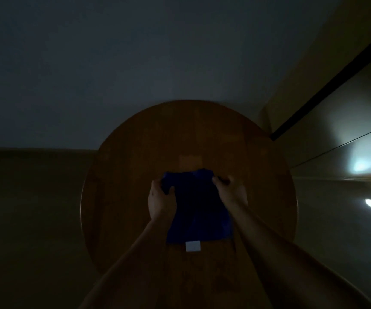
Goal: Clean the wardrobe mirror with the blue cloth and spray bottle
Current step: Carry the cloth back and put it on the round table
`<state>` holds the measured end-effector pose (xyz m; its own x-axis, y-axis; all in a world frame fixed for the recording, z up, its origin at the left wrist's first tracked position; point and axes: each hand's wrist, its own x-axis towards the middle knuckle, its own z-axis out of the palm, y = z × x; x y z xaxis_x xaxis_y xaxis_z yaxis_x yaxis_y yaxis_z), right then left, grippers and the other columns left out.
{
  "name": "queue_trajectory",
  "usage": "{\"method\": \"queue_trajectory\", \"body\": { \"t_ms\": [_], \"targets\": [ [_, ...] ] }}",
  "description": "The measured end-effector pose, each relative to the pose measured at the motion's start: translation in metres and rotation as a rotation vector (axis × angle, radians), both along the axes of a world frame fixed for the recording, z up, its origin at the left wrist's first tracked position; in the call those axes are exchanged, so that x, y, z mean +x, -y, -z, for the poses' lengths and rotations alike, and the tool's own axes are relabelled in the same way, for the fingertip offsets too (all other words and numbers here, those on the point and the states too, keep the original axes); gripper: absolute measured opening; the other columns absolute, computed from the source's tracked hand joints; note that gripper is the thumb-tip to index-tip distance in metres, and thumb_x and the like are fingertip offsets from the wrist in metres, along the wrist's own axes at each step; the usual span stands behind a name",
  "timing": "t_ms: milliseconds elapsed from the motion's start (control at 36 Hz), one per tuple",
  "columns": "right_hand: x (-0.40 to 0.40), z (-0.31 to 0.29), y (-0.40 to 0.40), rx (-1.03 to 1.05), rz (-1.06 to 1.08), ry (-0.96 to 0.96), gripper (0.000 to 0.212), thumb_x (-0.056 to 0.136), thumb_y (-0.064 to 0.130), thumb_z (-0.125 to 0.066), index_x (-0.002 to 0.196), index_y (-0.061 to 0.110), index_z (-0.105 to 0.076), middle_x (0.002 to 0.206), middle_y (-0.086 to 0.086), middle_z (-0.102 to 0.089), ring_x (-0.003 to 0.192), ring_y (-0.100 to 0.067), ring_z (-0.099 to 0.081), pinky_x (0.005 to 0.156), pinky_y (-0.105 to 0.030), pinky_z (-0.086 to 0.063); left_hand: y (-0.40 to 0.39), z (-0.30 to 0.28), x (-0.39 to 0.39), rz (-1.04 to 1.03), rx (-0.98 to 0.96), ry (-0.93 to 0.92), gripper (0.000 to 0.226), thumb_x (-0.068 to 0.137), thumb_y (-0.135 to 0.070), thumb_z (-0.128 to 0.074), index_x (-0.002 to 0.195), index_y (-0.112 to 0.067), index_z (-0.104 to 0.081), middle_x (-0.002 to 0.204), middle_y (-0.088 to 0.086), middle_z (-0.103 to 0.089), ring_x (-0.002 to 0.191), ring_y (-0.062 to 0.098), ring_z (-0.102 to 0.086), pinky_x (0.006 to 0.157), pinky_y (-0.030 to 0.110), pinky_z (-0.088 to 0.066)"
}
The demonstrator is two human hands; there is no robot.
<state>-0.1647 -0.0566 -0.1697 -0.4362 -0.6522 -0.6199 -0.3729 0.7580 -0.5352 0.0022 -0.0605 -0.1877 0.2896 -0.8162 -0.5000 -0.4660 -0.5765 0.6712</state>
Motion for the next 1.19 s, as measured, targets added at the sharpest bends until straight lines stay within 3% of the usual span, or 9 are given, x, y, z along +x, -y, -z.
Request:
{"method": "queue_trajectory", "body": {
  "t_ms": [111, 222, 361, 528, 694, 806, 917, 1056, 1194],
  "targets": [
    [-0.008, 0.001, 0.000, -0.124, 0.133, -0.159, 0.023, 0.096, 0.014, -0.045, 0.116, 0.018, -0.056, 0.098, 0.004, -0.057, 0.072, -0.007, -0.048, 0.056, -0.020, -0.036, 0.010, 0.004, 0.004, 0.046, -0.048, 0.025, 0.032, 0.090, -0.017, -0.056, 0.120, -0.020, -0.045, 0.120, 0.001, -0.052, 0.098, 0.016, -0.051, 0.073, 0.033, -0.046],
    [-0.004, 0.000, -0.007, -0.176, -0.066, -0.235, 0.037, 0.098, 0.035, -0.044, 0.133, 0.021, -0.045, 0.130, -0.003, -0.051, 0.111, -0.017, -0.051, 0.085, -0.033, -0.045, 0.005, 0.008, 0.007, 0.040, -0.010, 0.065, 0.045, 0.088, -0.026, -0.059, 0.127, -0.022, -0.037, 0.128, 0.003, -0.043, 0.117, 0.023, -0.042, 0.082, 0.036, -0.040],
    [0.009, -0.002, 0.010, -0.056, -0.385, -0.297, 0.055, 0.100, 0.043, -0.033, 0.149, 0.020, -0.023, 0.149, -0.010, -0.032, 0.135, -0.030, -0.028, 0.106, -0.041, -0.028, 0.020, 0.003, 0.002, 0.050, 0.000, -0.042, 0.053, 0.093, -0.035, -0.049, 0.141, -0.027, -0.026, 0.138, 0.005, -0.037, 0.121, 0.028, -0.042, 0.093, 0.046, -0.045],
    [0.007, -0.007, 0.028, -0.107, -0.417, -0.369, 0.039, 0.090, 0.015, -0.054, 0.128, 0.019, -0.046, 0.131, -0.005, -0.048, 0.121, -0.024, -0.042, 0.094, -0.035, -0.036, 0.034, -0.005, 0.003, 0.159, -0.017, 0.007, 0.052, 0.093, -0.004, -0.040, 0.138, -0.030, -0.036, 0.137, 0.008, -0.038, 0.108, 0.024, -0.050, 0.083, 0.040, -0.051],
    [0.002, -0.002, -0.007, -0.079, -0.120, -0.252, 0.053, 0.091, 0.040, -0.057, 0.132, 0.013, -0.036, 0.127, -0.006, -0.049, 0.109, -0.023, -0.054, 0.072, -0.030, -0.041, 0.011, -0.013, 0.010, 0.140, 0.121, 0.145, 0.040, 0.091, -0.023, -0.051, 0.128, -0.017, -0.035, 0.128, 0.009, -0.043, 0.115, 0.028, -0.045, 0.090, 0.048, -0.045],
    [0.010, 0.001, -0.047, 0.032, -0.090, -0.281, 0.058, 0.089, 0.061, -0.045, 0.122, 0.013, -0.039, 0.096, -0.001, -0.056, 0.079, -0.018, -0.056, 0.062, -0.031, -0.041, -0.015, -0.018, 0.009, 0.162, 0.245, 0.222, 0.048, 0.089, -0.046, -0.049, 0.124, -0.015, -0.037, 0.125, 0.008, -0.046, 0.113, 0.027, -0.047, 0.091, 0.046, -0.044],
    [0.023, 0.006, -0.067, 0.119, -0.231, -0.370, 0.064, 0.090, 0.059, -0.043, 0.137, 0.016, -0.034, 0.135, -0.005, -0.042, 0.120, -0.024, -0.044, 0.086, -0.037, -0.043, -0.029, -0.016, 0.012, 0.187, 0.271, 0.230, 0.047, 0.090, -0.039, -0.052, 0.127, -0.017, -0.033, 0.125, 0.008, -0.046, 0.111, 0.027, -0.049, 0.088, 0.044, -0.046],
    [0.023, 0.004, -0.060, 0.099, -0.191, -0.327, 0.046, 0.090, 0.029, -0.053, 0.131, 0.016, -0.040, 0.134, -0.007, -0.044, 0.119, -0.026, -0.044, 0.093, -0.039, -0.043, -0.031, -0.017, 0.012, 0.175, 0.143, 0.299, 0.052, 0.085, -0.014, -0.057, 0.128, -0.022, -0.030, 0.122, 0.007, -0.046, 0.105, 0.023, -0.049, 0.076, 0.036, -0.046],
    [0.031, 0.002, -0.043, -0.212, -0.587, -0.584, 0.067, 0.093, 0.025, -0.046, 0.150, 0.027, -0.010, 0.157, -0.001, -0.009, 0.141, -0.028, -0.015, 0.110, -0.043, -0.020, -0.029, -0.014, 0.002, 0.517, -0.161, 0.575, 0.070, 0.089, -0.025, -0.052, 0.145, -0.026, -0.010, 0.151, 0.006, -0.016, 0.137, 0.022, -0.019, 0.109, 0.037, -0.023]
  ]
}}
